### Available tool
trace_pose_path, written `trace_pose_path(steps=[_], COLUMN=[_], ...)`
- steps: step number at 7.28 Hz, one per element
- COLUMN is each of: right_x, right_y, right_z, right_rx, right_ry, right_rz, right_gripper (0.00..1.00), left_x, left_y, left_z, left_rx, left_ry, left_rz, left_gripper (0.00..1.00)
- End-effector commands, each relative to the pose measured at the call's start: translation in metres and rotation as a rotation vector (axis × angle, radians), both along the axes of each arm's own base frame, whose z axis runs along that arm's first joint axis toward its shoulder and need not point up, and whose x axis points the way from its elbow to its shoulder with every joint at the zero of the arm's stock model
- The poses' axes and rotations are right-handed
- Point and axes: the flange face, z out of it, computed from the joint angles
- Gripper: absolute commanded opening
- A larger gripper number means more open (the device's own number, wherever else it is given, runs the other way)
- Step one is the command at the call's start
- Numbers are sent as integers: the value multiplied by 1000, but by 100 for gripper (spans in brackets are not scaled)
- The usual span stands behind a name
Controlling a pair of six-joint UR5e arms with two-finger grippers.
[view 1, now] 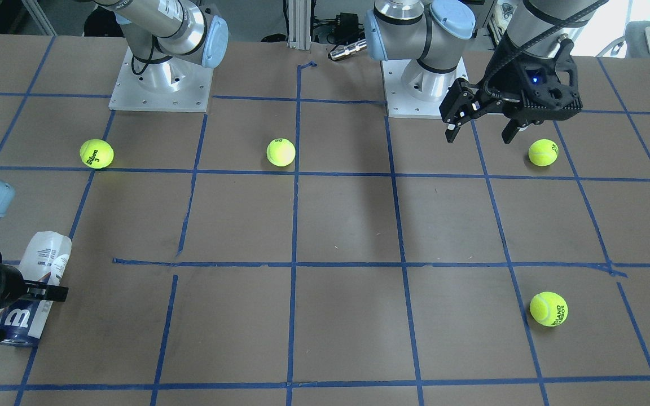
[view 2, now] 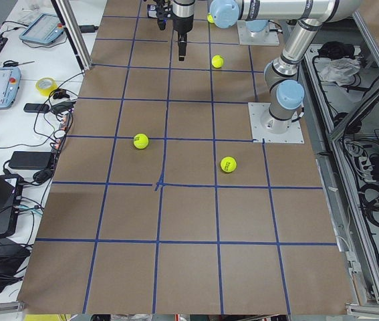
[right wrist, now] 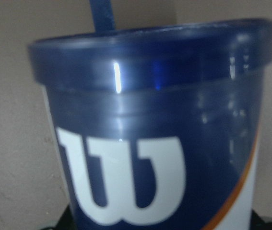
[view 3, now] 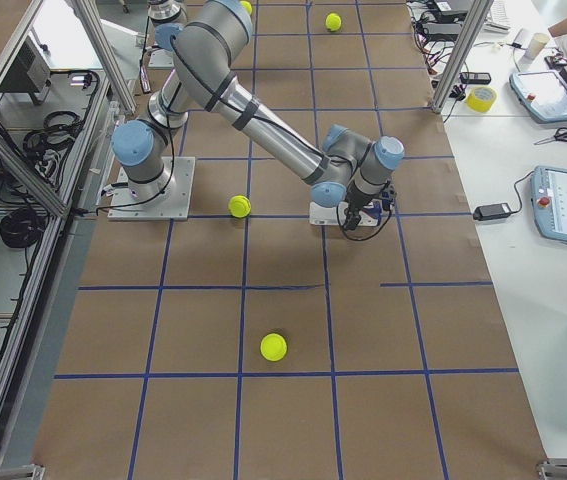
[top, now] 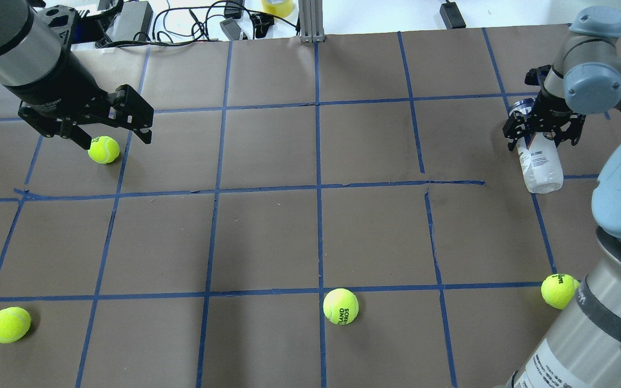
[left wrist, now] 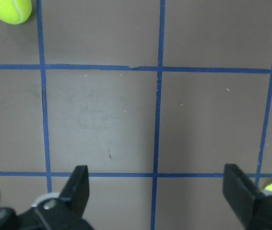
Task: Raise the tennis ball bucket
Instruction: 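Close the right gripper around the top of the Wilson can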
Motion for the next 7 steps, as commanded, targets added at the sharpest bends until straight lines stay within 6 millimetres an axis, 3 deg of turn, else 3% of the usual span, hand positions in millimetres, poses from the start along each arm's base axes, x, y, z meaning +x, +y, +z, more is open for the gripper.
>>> trace_pose_path(steps=[1,2,5,7], right_x=[0,0,0,4], right_y=[1,0,0,-4], right_z=[1,3,6,25], right_rx=[-3,-8,-12,-43], right_ry=[-4,-4,-6,-9], right_rz=[21,28,51,102], right_gripper=[89,80,69,67], left_x=[0,1,1,1], left_y=[0,0,-1,-1], left_z=[0,1,2,2], left_rx=[-1,-3,-5,-5], left_ry=[0,0,-2,-2], left_rz=[0,1,1,1], left_gripper=[100,100,100,100])
